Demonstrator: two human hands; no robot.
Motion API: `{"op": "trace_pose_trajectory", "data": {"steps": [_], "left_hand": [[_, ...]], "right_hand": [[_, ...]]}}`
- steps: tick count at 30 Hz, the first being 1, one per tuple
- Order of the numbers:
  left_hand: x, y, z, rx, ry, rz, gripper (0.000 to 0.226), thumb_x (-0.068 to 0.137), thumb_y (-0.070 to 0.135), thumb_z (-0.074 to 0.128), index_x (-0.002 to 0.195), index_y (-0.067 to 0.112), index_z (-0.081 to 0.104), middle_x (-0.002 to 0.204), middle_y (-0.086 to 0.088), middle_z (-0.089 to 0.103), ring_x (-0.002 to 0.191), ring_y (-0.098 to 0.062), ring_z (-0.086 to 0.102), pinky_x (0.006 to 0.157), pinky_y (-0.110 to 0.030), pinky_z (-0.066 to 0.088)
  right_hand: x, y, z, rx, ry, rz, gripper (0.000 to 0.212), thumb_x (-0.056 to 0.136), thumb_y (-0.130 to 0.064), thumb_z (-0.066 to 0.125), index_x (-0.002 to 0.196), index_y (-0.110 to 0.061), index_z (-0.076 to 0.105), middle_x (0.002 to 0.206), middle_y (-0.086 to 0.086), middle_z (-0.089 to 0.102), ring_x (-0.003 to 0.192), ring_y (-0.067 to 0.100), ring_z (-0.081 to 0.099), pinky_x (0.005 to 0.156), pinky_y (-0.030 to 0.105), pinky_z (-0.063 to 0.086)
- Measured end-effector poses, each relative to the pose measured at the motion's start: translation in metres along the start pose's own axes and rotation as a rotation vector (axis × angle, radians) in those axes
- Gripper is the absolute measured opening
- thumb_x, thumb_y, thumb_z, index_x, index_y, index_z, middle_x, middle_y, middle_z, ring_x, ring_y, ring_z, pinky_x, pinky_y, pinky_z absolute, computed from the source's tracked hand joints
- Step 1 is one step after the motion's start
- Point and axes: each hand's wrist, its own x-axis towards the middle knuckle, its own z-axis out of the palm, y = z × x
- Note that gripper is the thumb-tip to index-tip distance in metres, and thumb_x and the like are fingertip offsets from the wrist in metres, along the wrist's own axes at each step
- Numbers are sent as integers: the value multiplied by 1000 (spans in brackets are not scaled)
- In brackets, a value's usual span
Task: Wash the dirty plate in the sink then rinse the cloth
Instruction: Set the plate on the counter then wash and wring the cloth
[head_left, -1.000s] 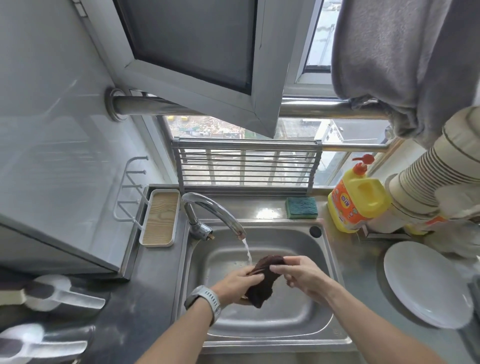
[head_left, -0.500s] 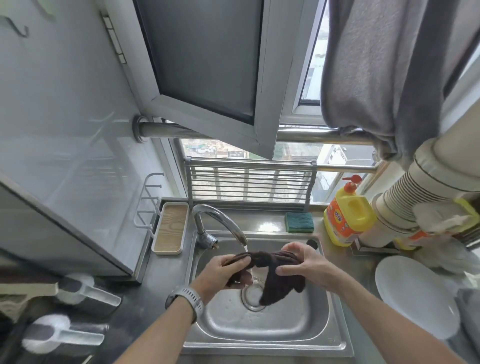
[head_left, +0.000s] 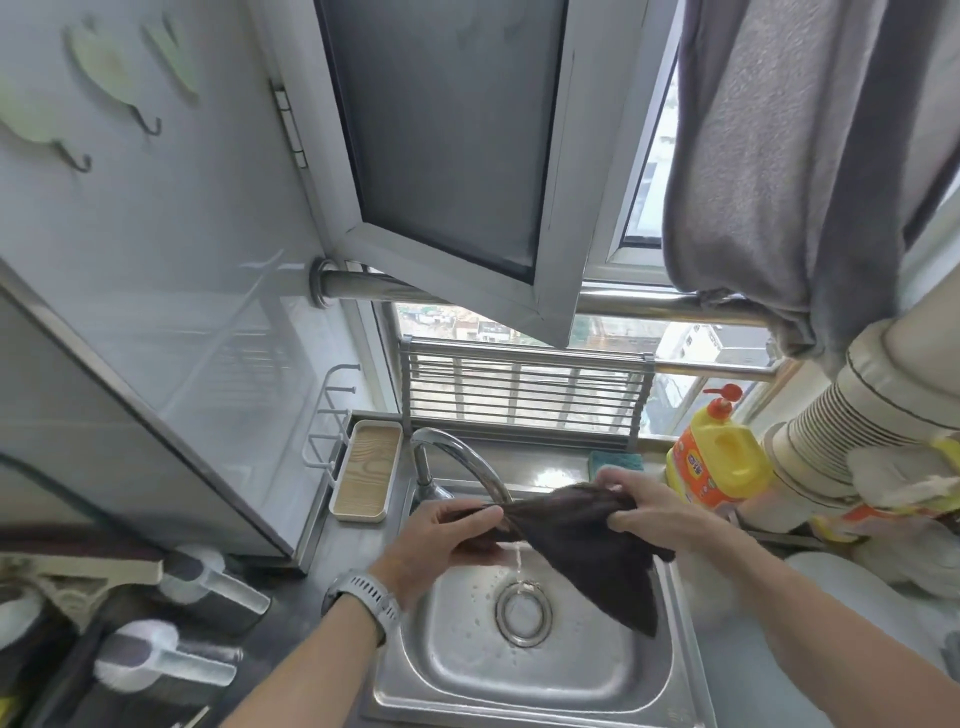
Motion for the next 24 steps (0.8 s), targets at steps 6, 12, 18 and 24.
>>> {"op": "trace_pose_trajectory", "data": {"steps": [6,12,18,24], "left_hand": [[-11,31,-58,-240,175,110,37,84,3,67,120,-1,71,111,-31,67,89,-30,66,69,-28,58],[1,8,-96,-142,433,102,25,93,-2,65,109,12,79,113,-15,75,104,-31,70,77,-38,59],[24,-30,-94,172,598,61,35,87,0,75,112,24,71,110,-5,74,104,-24,72,84,-32,59],[37,-41,-87,81,642,-53,28,92,5,72,116,16,65,109,-7,72,101,-22,70,80,-29,57]], "right_hand": [[56,-92,-27,-207,46,-191,45,71,-13,64,113,-29,59,95,-1,67,84,16,61,66,26,49],[141,-124,0,-570,41,-290,39,66,-18,59,104,-25,59,99,-2,63,95,18,55,80,36,50],[158,-84,35,-479,66,-192,44,81,-10,60,124,-22,61,119,1,65,112,21,58,95,39,49],[125,-54,32,-67,207,-50,37,86,-2,63,118,-22,66,109,-6,69,101,10,65,92,27,54]]}}
